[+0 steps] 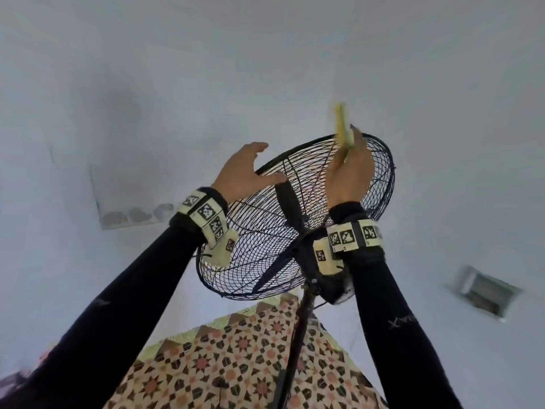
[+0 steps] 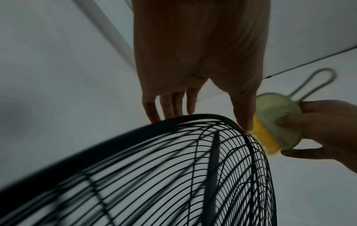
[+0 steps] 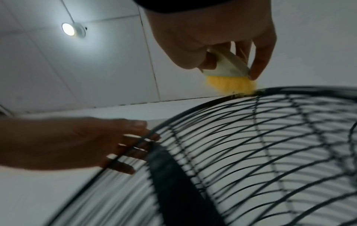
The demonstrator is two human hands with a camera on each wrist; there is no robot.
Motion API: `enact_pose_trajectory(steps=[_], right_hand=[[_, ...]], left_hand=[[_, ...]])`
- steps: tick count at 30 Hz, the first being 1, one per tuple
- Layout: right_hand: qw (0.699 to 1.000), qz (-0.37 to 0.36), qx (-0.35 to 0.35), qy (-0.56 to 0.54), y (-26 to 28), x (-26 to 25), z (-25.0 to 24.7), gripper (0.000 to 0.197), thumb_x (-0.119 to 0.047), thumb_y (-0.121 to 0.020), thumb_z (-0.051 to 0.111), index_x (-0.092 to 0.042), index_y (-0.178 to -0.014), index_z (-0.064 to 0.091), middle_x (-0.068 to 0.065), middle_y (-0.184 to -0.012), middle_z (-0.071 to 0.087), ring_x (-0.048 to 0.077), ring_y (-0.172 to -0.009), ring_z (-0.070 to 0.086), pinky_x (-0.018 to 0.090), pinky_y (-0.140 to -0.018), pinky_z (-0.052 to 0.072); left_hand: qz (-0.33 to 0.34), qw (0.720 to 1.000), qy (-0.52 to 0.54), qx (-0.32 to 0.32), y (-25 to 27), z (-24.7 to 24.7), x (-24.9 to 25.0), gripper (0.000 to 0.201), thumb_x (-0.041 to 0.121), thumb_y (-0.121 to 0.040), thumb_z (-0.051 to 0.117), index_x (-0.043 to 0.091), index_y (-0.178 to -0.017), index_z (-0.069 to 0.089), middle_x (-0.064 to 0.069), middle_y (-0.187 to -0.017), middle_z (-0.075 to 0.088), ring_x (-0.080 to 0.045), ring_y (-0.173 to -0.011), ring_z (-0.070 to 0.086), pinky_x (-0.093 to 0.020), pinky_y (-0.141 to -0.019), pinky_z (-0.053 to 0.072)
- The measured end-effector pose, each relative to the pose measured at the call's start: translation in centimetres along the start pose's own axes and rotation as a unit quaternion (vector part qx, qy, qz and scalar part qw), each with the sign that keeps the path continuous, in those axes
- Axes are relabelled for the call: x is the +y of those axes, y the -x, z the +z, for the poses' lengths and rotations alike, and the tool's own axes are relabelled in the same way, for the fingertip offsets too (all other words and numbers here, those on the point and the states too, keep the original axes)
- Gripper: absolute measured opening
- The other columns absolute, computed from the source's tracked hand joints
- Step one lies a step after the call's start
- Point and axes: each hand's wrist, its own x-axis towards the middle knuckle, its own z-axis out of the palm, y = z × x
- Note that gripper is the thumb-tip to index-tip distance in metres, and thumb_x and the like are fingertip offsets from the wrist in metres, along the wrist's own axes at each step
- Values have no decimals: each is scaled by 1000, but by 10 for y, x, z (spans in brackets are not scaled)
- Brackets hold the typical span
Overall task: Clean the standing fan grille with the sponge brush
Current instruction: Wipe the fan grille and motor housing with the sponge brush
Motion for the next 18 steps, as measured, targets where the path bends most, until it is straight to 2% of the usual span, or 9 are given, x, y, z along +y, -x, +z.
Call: enact_pose_trajectory(steps=[2, 3, 5, 7, 10, 12, 15, 16, 18], right_hand=[[996, 5, -68, 53, -22, 23, -1, 52, -1, -94, 48, -8, -145, 49, 15, -138, 60, 37, -120, 53, 44, -92, 49], [992, -3, -95, 80, -27, 29, -1, 57, 4, -90, 49, -8, -145, 49, 14, -140, 58, 40, -124, 49, 49, -92, 51], [987, -73, -111, 94, -23, 28, -1, 60, 13, -80, 51, -4, -137, 55, 19, -132, 62, 46, -118, 50, 55, -82, 54], [973, -181, -130, 64, -5, 17, -1, 58, 13, -75, 46, 0, -130, 59, 22, -121, 66, 45, -105, 53, 50, -72, 55], [930, -280, -238, -7, 13, 5, -10, 53, 6, -86, 49, -6, -136, 58, 14, -105, 68, 32, -92, 52, 41, -70, 49], [946, -239, -216, -36, -1, 8, -19, 45, -1, -98, 52, -7, -142, 52, 10, -91, 64, 26, -81, 53, 38, -66, 45], [990, -85, -109, 23, -36, 23, -27, 42, -2, -102, 48, -3, -144, 48, 12, -93, 67, 30, -81, 59, 35, -66, 42], [992, -51, -107, 46, -43, 27, -27, 43, 1, -100, 48, -3, -143, 48, 15, -97, 69, 32, -85, 62, 36, -67, 42], [986, -58, -133, 78, -40, 25, -26, 50, 6, -95, 51, -6, -143, 48, 16, -95, 70, 35, -88, 63, 37, -65, 44]], left_hand=[[-20, 998, -50, -28, -15, 16, 21, 107, 62, -75, 84, 21, -159, 33, 0, -160, 42, -20, -143, 42, -42, -119, 36], [-28, 996, -81, -38, -20, 24, 28, 112, 64, -71, 85, 20, -160, 32, -1, -160, 42, -21, -143, 43, -43, -119, 36], [-46, 989, -137, -28, -22, 42, 31, 114, 66, -66, 88, 19, -156, 36, -2, -151, 51, -24, -135, 51, -44, -112, 42], [-52, 986, -155, 28, -20, 56, 27, 104, 62, -62, 91, 21, -147, 46, 1, -138, 61, -23, -123, 60, -41, -102, 48], [-69, 982, -149, 89, -13, 59, 26, 81, 57, -63, 90, 22, -129, 60, 2, -119, 71, -24, -108, 68, -35, -86, 50], [-68, 981, -155, 95, -7, 59, 26, 91, 65, -62, 88, 25, -138, 56, 5, -124, 70, -22, -110, 68, -36, -93, 51], [-60, 983, -143, 95, 0, 58, 26, 104, 75, -59, 85, 32, -147, 48, 8, -131, 68, -19, -115, 66, -43, -102, 51], [-59, 984, -142, 93, 1, 57, 25, 104, 76, -59, 84, 33, -147, 47, 8, -131, 68, -19, -116, 66, -44, -102, 51], [-59, 984, -149, 79, 4, 54, 24, 105, 77, -60, 83, 34, -148, 44, 6, -131, 68, -21, -116, 65, -46, -102, 51]])
